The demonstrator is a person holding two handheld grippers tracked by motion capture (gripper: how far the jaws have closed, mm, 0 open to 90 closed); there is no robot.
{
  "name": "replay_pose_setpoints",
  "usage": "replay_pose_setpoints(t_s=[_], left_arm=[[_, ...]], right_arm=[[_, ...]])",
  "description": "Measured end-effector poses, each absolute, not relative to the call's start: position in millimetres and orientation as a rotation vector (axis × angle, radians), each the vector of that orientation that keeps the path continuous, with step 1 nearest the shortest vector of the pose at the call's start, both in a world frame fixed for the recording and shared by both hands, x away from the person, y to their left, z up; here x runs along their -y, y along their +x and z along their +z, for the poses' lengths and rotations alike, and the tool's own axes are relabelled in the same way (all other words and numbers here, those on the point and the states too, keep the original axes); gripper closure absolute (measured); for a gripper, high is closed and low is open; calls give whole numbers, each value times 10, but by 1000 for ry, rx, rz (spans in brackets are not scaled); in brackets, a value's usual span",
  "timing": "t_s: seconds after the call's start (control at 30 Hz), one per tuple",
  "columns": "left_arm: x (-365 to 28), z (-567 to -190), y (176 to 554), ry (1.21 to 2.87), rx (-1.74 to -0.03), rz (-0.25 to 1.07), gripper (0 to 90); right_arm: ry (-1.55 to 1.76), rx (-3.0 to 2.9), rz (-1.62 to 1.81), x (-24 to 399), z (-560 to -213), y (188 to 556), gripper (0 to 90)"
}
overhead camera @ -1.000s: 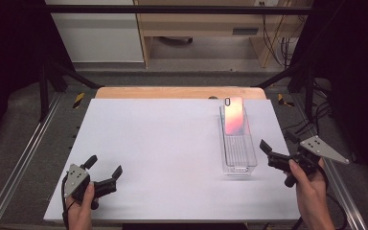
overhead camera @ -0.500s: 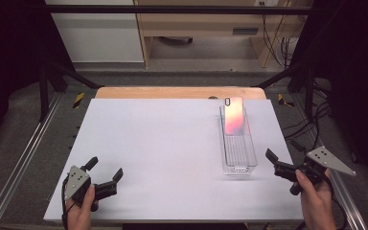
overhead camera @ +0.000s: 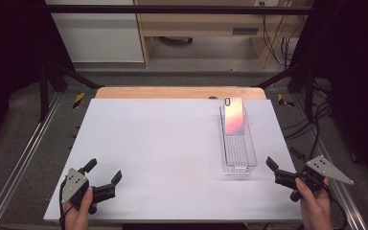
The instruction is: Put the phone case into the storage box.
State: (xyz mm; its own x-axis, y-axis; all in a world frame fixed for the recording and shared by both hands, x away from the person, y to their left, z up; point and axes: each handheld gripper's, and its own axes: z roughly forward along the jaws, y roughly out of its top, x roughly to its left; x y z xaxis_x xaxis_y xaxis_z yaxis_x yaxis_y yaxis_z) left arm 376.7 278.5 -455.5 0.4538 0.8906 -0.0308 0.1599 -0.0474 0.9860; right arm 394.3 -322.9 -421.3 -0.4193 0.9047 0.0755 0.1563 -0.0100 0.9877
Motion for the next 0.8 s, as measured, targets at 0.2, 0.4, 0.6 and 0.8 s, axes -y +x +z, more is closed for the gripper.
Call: replay_pose_setpoints(t_s=[0.2,0.4,0.6,0.8], left_arm=[[-2781,-4557,3769,1520,-960,772,8],[-2787,-4557,3770,1518,-959,771,9],[-2789,-4558,3771,1513,-958,771,9],[-2792,-4557,3769,1511,-955,774,9]], right_arm=[[1112,-1634,1504,3199,-4311,3941,37],[1090,-1668,1500,3139,-4389,3963,34],[1042,-1705,1511,3038,-4444,3975,33],[1006,-1742,1521,2938,-4484,3988,34]])
